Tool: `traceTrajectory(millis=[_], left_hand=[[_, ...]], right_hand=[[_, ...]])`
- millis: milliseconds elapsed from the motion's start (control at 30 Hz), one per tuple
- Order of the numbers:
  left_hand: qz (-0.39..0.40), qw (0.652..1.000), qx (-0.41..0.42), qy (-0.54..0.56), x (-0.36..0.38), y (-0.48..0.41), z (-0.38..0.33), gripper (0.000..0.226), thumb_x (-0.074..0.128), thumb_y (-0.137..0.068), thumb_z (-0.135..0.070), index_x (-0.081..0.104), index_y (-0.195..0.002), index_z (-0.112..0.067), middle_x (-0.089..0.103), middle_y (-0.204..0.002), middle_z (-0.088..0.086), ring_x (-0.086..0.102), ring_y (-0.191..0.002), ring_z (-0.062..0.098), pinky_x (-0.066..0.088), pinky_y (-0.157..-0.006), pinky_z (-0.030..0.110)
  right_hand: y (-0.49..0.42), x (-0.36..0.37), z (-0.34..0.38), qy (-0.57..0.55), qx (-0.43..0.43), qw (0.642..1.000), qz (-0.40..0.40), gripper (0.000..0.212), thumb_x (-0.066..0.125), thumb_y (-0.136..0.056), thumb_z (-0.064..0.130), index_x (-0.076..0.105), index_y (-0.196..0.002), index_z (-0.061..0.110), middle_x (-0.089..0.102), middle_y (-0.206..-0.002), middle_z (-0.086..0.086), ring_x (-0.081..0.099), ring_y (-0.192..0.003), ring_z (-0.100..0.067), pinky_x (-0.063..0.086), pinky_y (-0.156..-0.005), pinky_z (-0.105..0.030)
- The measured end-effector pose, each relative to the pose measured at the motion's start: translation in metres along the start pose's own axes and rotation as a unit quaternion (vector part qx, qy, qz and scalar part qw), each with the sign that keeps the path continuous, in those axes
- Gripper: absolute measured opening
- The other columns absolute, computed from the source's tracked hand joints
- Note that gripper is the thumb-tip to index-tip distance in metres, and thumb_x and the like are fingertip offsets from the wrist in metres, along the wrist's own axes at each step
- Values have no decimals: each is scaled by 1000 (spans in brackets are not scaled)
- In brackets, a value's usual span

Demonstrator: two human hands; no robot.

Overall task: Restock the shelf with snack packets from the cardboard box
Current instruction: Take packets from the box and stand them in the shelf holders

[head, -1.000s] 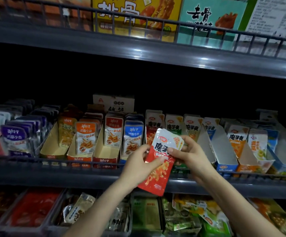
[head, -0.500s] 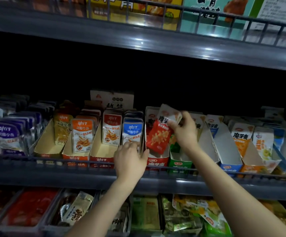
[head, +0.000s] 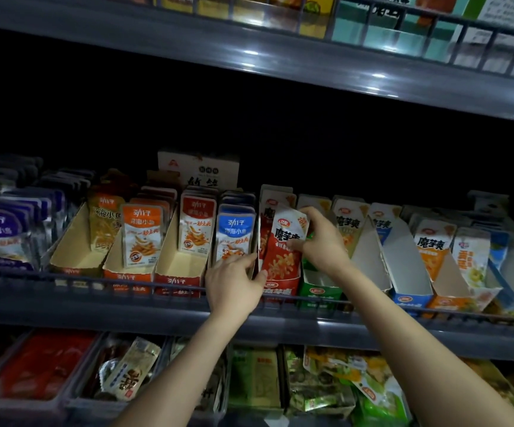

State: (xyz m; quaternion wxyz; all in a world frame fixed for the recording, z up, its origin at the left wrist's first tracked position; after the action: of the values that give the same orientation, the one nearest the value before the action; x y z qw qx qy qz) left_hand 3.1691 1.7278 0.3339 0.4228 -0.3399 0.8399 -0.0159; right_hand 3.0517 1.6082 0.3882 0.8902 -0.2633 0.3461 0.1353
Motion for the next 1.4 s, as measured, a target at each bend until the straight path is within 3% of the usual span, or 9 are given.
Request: traceTrajectory(millis=[100, 367, 533, 700, 900, 1133, 1233, 1333, 1400], left_hand=[[8, 1000, -2, 13, 0, 0, 1, 49, 58, -88, -49, 54, -133, -30, 58, -132, -6, 54, -118, 14, 41, -101, 33], [16, 1000, -12, 20, -1, 1, 1, 46, 57, -91, -42, 51, -135, -30, 59, -129, -5, 55, -116, 14, 37, -102, 32], [13, 1000, -13, 20, -2, 2, 0, 46, 56, -91, -43, 50, -135, -33, 60, -127, -7, 54, -114, 13, 34, -101, 30], [14, 1000, -14, 20, -3, 2, 0, 46, 55, -92, -43, 48, -136, -33, 58, -130, -8, 51, -119, 12, 30, -103, 29], [13, 999, -14, 36, -2, 3, 0, 47, 57, -91, -43, 50, -135, -32, 60, -127, -7, 54, -115, 12, 35, -105, 32], [4, 1000, -14, 27, -2, 3, -2, 47, 55, -91, -46, 49, -135, -33, 61, -123, -9, 53, -113, 10, 33, -101, 30], [6, 999, -19, 44, -2, 5, -2, 46, 58, -89, -44, 53, -133, -30, 63, -118, -8, 56, -109, 12, 39, -100, 33], [-7, 994, -27, 102, -11, 9, -6, 42, 65, -87, -36, 59, -127, -23, 66, -105, -8, 60, -97, 11, 49, -90, 34], [-23, 990, -31, 134, -23, 17, -10, 37, 67, -86, -31, 62, -121, -21, 63, -99, -12, 58, -93, 11, 49, -85, 32]], right_hand=[[-9, 1, -4, -19, 11, 1000, -13, 52, 79, -76, 20, 54, -121, 19, 65, -117, -4, 62, -105, -26, 54, -84, -48], [-36, 18, -3, -51, 20, 998, -28, 52, 77, -79, 19, 56, -126, 17, 62, -125, -10, 56, -117, -30, 51, -93, -48], [-50, 17, -9, 115, -31, 993, -16, 51, 73, -82, 29, 55, -129, 22, 57, -130, -6, 52, -120, -29, 47, -95, -45], [-58, 18, -8, 266, -100, 956, -72, 63, 74, -78, 39, 50, -136, 33, 41, -143, -3, 32, -133, -30, 27, -107, -41], [-64, 19, -6, 327, -72, 941, -54, 70, 68, -82, 44, 36, -144, 40, 38, -144, -8, 31, -133, -32, 24, -109, -43], [-47, 13, -14, 166, -17, 983, -79, 60, 73, -76, 49, 56, -130, 27, 50, -135, -6, 45, -124, -31, 41, -96, -42], [-27, 2, -13, 144, 31, 985, -87, 56, 67, -81, 51, 60, -123, 14, 59, -120, -10, 49, -116, -31, 31, -98, -38], [2, -14, -12, 88, 22, 990, -112, 56, 65, -85, 46, 54, -133, 20, 53, -125, -8, 42, -121, -27, 28, -101, -37], [27, -24, -13, 7, 2, 992, -130, 44, 67, -85, 41, 58, -126, 28, 55, -119, -3, 48, -115, -23, 35, -102, -43]])
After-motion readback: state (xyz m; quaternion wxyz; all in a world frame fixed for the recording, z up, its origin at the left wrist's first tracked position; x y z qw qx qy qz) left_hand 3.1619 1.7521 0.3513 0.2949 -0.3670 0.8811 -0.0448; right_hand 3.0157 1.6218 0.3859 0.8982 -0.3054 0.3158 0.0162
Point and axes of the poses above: each hand's wrist, its own y-axis away from the middle knuckle, its own x-axis out of the palm, z = x × y, the point moved 1 cm from there along -y, towards the middle knuckle
